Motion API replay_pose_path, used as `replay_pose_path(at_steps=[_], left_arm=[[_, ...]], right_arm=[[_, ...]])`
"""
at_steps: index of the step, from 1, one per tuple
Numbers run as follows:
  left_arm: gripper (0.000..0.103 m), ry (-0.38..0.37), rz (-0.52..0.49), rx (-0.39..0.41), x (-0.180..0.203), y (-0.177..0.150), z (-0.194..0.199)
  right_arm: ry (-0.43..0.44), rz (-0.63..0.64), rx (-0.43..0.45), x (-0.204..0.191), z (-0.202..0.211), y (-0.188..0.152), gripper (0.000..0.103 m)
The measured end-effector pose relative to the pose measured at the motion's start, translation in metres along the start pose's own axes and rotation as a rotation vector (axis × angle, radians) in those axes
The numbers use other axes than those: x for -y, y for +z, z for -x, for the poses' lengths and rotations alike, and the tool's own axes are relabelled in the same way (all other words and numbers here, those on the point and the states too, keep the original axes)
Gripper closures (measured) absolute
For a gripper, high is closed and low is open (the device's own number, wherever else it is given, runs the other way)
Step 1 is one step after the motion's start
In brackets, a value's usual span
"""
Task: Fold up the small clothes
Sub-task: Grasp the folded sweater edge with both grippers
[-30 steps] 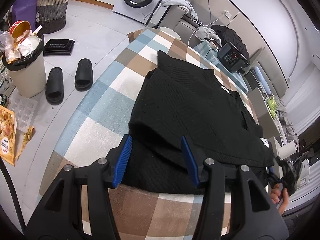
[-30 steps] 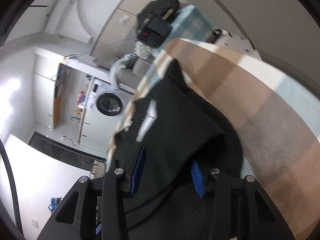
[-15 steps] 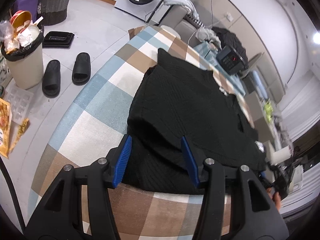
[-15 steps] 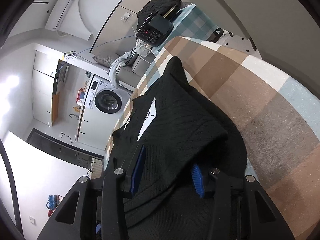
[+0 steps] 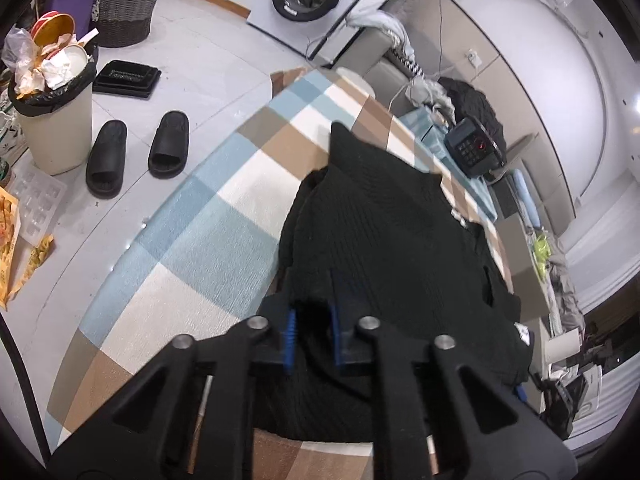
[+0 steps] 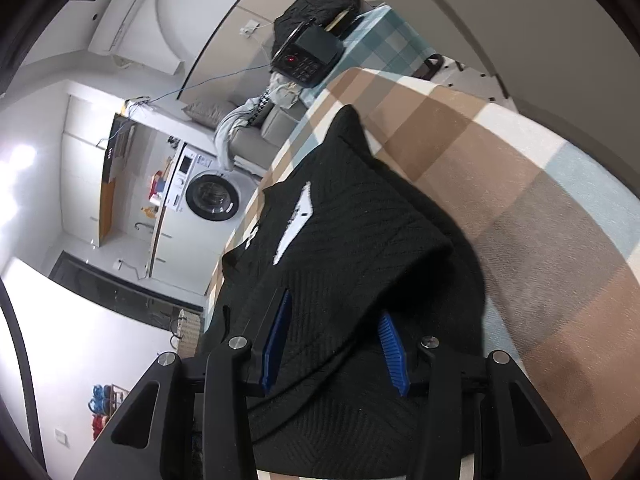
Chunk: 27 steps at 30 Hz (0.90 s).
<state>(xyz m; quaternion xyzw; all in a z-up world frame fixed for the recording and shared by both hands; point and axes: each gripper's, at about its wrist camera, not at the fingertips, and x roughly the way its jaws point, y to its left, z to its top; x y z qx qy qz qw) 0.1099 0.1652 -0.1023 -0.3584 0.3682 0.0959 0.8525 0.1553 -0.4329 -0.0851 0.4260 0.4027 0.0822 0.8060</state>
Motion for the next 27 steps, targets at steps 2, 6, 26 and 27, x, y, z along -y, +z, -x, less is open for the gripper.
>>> replay_pose_path(at_steps=[2,6,26,27], left_arm=[[0.097,-0.012,-0.001,0.017,0.0,0.002,0.004],[0.099,-0.026,-0.009,0.032,0.002,0.005,0.009],[0.1,-0.071,-0.086,0.128,0.039,0.045,0.023],[0.1,-0.07,-0.091,0.135,0.042,0.05,0.021]], right_arm=[[-0.009,-0.002,0.014,0.001,0.007,-0.003,0.058],[-0.042,-0.012,0.032,0.009,0.011,-0.001,0.058],[-0.079,0.057,0.215,-0.037,0.022,0.047,0.1],[-0.081,0.049,0.221,-0.041,0.02,0.052,0.1]])
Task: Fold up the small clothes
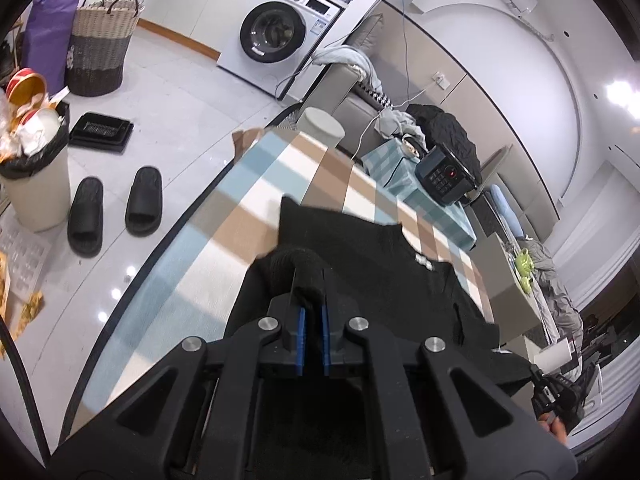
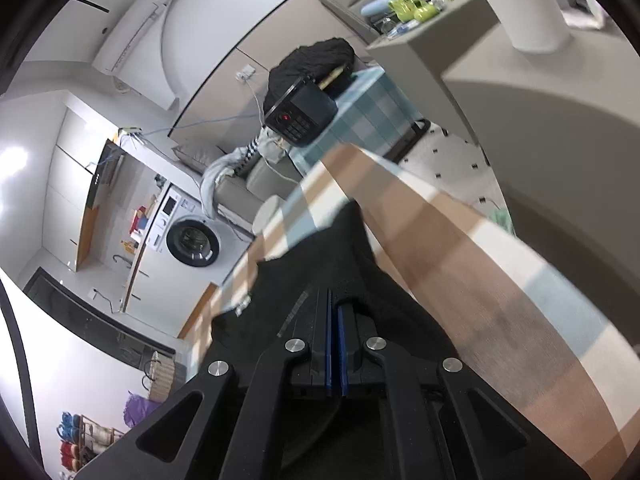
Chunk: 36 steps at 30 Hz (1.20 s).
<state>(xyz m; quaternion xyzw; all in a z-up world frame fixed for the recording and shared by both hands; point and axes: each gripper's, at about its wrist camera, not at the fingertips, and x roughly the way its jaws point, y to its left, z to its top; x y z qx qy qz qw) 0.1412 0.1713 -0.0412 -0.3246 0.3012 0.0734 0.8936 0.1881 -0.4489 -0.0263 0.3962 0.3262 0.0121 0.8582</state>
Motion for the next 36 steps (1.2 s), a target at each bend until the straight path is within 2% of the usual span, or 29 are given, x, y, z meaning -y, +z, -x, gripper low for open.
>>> replay_pose_path(at_steps=[5,7,9,11,14,17,19,21,27,30,32,36], left_arm=[[0.1,-0.002,-0.027,0.017,0.019,0.045,-0.034],[0.099,0.003,-0.03,0.032,0.025,0.061,-0.051],[0.091,0.057,-0.023,0.011,0.027,0.076,-0.076],[0.055,0.108,-0.017,-0.02,0.024,0.083,-0.09],[0.048,0.103,-0.02,-0.011,0.012,0.079,-0.088],[0.048,0.108,-0.027,-0.032,-0.002,0.069,-0.087],[0.048,0.104,-0.019,-0.057,-0.009,0.061,-0.085],[0.048,0.095,-0.02,-0.069,-0.014,0.053,-0.081],[0.047,0.091,-0.021,-0.072,-0.018,0.038,-0.073],[0.048,0.087,-0.019,-0.086,-0.017,0.032,-0.071],[0.048,0.086,-0.025,-0.093,-0.015,0.028,-0.071],[0.048,0.083,-0.038,-0.11,-0.011,0.019,-0.07]], right_arm=[[-0.006,-0.049,0.021,-0.031,-0.031,0.031,0.1],[-0.031,-0.026,0.028,-0.049,-0.054,0.047,0.1],[-0.063,-0.007,-0.022,-0.06,-0.082,0.063,0.095],[-0.089,0.011,-0.066,-0.063,-0.094,0.068,0.09],[-0.084,0.053,-0.091,-0.058,-0.09,0.062,0.081],[-0.101,0.127,-0.117,-0.049,-0.083,0.051,0.077],[-0.17,0.155,-0.095,-0.039,-0.074,0.046,0.059],[-0.177,0.176,-0.07,-0.033,-0.066,0.044,0.055],[-0.213,0.223,-0.122,-0.024,-0.071,0.045,0.055],[-0.215,0.264,-0.175,-0.027,-0.086,0.036,0.047],[-0.236,0.319,-0.21,-0.033,-0.098,0.027,0.046],[-0.351,0.474,-0.244,-0.042,-0.126,0.008,0.046]])
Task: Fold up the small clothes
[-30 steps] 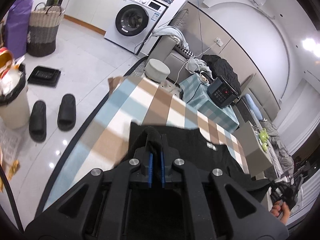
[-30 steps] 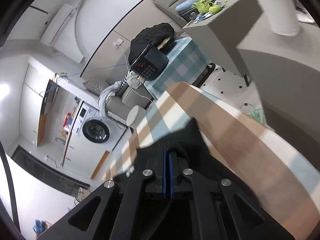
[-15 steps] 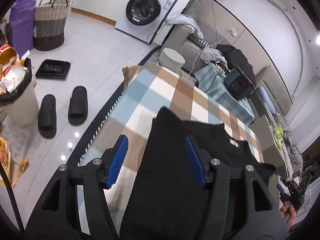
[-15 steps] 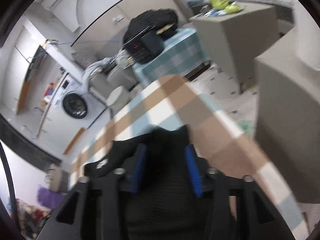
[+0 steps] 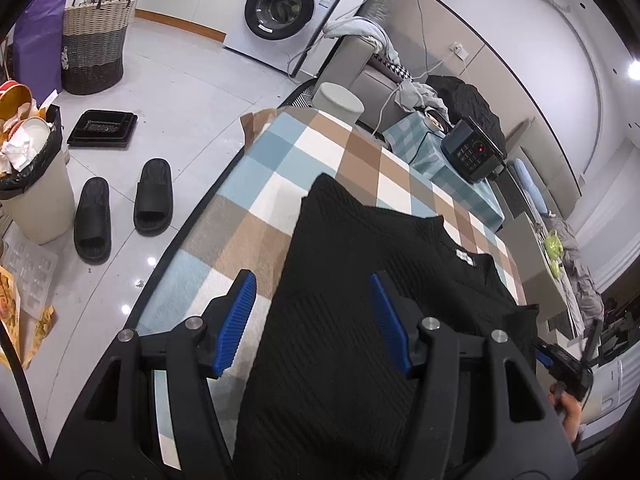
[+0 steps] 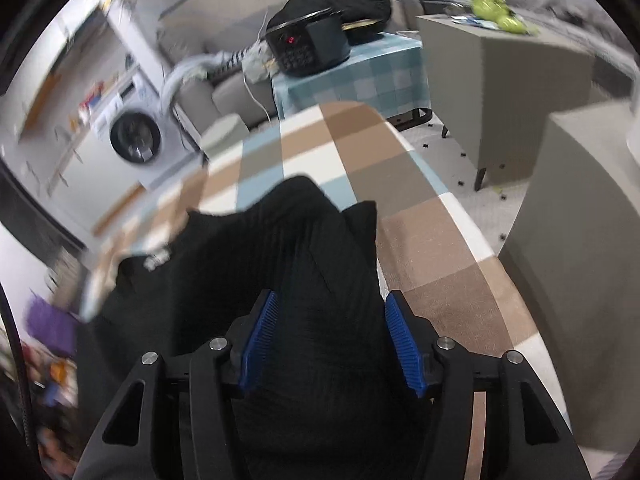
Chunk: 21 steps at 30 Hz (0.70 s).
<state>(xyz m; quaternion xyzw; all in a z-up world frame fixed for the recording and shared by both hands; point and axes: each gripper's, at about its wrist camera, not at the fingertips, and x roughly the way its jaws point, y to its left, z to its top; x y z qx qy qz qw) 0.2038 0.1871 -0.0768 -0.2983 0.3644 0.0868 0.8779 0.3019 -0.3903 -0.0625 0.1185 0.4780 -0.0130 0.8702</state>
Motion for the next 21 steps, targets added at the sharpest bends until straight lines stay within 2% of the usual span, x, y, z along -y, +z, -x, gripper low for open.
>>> replay_pose_path(at_steps=[2,3,4,6,8,11,15,17,18,20,21], left_arm=[[0.047,0.0,-0.004,-0.006,0.001,-0.004,0.0],[0.047,0.0,-0.006,-0.008,0.002,-0.004,0.0],[0.048,-0.001,-0.009,-0.009,0.002,-0.007,0.0],[0.047,0.0,-0.013,-0.009,0.003,-0.009,0.0],[0.048,-0.002,-0.008,-0.009,0.002,-0.01,0.0],[0.048,-0.007,0.001,-0.013,0.0,-0.012,0.0],[0.048,0.0,0.006,-0.02,-0.002,-0.013,-0.003],[0.048,0.007,0.006,-0.028,-0.005,-0.013,-0.005],[0.048,0.01,0.006,-0.031,-0.006,-0.014,-0.006],[0.048,0.015,0.01,-0.037,-0.007,-0.012,-0.008],[0.048,0.014,0.012,-0.038,-0.007,-0.012,-0.009]], right_arm=[[-0.078,0.06,-0.005,-0.007,-0.008,-0.002,0.057],[-0.087,0.075,-0.005,-0.008,-0.008,-0.002,0.077],[-0.073,0.082,0.012,-0.008,-0.004,-0.003,0.087],[-0.03,0.073,0.089,-0.004,0.014,-0.004,0.094],[0.085,0.04,0.194,0.006,0.04,-0.005,0.095],[0.125,-0.058,0.256,0.027,0.054,-0.001,0.097],[0.018,-0.174,0.177,0.055,0.032,0.006,0.096],[0.013,-0.208,0.106,0.064,0.022,0.005,0.093],[0.055,-0.205,0.084,0.065,0.02,0.004,0.088],[0.083,-0.178,0.088,0.062,0.02,0.001,0.07],[0.085,-0.163,0.095,0.059,0.022,0.001,0.058]])
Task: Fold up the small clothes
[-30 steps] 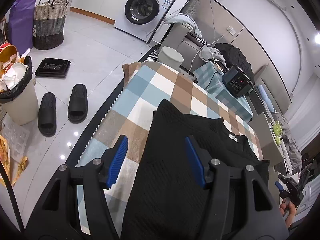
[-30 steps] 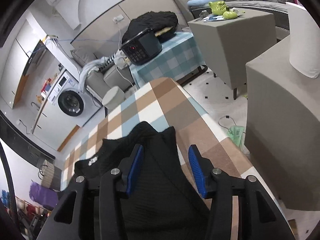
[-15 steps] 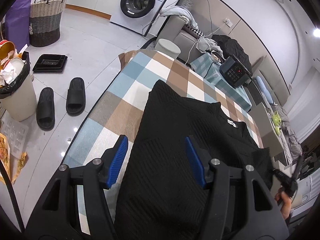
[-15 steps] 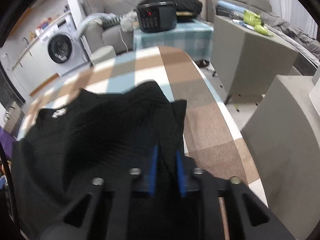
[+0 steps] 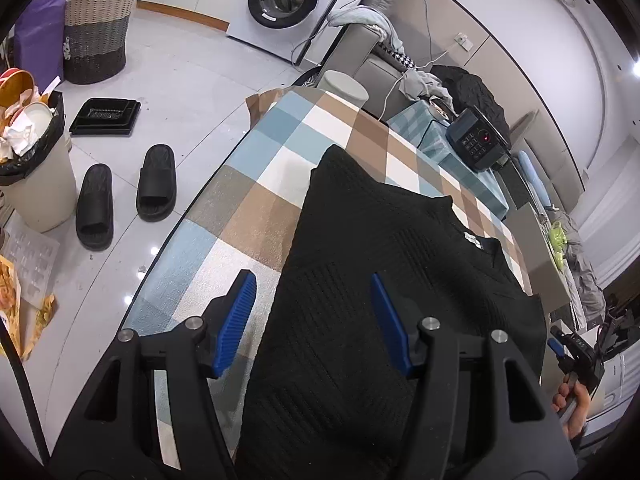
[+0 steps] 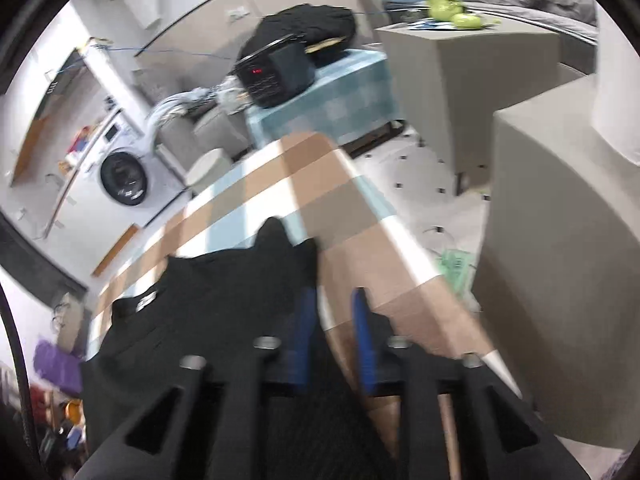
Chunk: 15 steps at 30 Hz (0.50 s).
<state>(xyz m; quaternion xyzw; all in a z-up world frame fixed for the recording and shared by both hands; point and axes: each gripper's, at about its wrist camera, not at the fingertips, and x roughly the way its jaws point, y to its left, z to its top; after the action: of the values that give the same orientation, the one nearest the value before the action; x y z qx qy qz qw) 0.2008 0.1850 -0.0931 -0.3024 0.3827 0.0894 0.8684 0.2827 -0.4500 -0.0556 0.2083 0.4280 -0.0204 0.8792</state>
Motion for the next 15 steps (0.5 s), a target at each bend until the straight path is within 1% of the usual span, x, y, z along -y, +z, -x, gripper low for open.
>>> replay_pose_path(at_steps=[1,3,5,6,8,9,10,11,12,13,15], left_arm=[[0.048,-0.003,-0.001,-0.001,0.001,0.0,-0.001],[0.048,-0.007,-0.012,-0.005,0.005,0.001,-0.003],[0.048,-0.007,-0.028,-0.007,0.009,0.002,-0.006],[0.048,-0.006,-0.033,-0.008,0.011,0.002,-0.007],[0.047,-0.008,-0.039,-0.01,0.015,0.003,-0.01],[0.047,-0.008,-0.042,-0.011,0.016,0.003,-0.011],[0.048,-0.008,-0.045,-0.013,0.017,0.003,-0.012],[0.047,-0.007,-0.05,-0.014,0.018,0.003,-0.012],[0.047,-0.007,-0.053,-0.014,0.018,0.003,-0.013],[0.047,-0.007,-0.055,-0.014,0.017,0.003,-0.012],[0.047,-0.001,-0.054,-0.013,0.017,0.004,-0.013]], right_arm=[[0.011,0.018,0.006,-0.005,0.001,0.0,0.055],[0.015,0.049,0.001,-0.017,0.0,-0.001,0.053],[-0.015,0.079,-0.006,-0.029,-0.005,0.001,0.045],[-0.033,0.097,-0.017,-0.036,-0.012,0.002,0.044],[-0.043,0.114,-0.029,-0.045,-0.03,0.004,0.044],[-0.062,0.136,-0.042,-0.05,-0.039,0.005,0.044],[-0.104,0.171,-0.047,-0.055,-0.048,0.003,0.049],[-0.137,0.204,-0.042,-0.06,-0.052,0.001,0.056],[-0.163,0.228,-0.037,-0.062,-0.053,-0.001,0.079],[-0.169,0.237,-0.027,-0.062,-0.052,-0.002,0.087],[-0.127,0.23,0.043,-0.06,-0.035,-0.001,0.092]])
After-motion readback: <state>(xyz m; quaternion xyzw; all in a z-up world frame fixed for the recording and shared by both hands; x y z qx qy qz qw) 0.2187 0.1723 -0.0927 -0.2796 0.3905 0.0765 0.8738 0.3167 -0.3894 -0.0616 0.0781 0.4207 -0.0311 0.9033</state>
